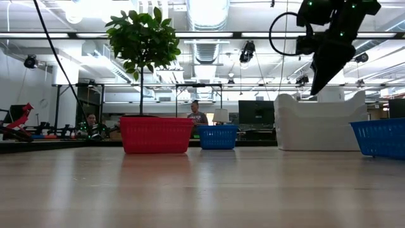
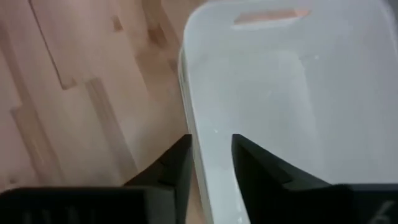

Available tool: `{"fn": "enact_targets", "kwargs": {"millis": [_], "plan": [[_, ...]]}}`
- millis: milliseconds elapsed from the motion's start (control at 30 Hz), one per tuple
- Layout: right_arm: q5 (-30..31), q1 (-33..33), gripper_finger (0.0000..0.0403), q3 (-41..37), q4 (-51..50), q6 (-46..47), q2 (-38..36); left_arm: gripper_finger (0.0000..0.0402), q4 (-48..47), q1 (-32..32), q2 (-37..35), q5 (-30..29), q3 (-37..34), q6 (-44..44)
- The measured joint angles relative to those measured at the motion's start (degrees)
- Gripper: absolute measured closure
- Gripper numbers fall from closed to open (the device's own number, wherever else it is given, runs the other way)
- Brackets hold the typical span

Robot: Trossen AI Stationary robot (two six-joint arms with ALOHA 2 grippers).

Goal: Stack baskets by color
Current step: Stack the bottom blue bin on the top stacked blue bins

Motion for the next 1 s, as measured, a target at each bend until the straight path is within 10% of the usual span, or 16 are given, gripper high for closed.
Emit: {"fn": "enact_targets", "kwargs": {"millis": [500,1000], "plan": [[-2.9,8.4,0.0285,3.5,5.3,9.8,-0.8,0.0217,3.0,0.1,-1.3,0.1,-4.6,-7.4],[-2.7,29.7,0.0302,3.5,9.8,25.8,0.1,0.0217,28.3,3.3,-7.9,2.4,-18.1,1.9]]}}
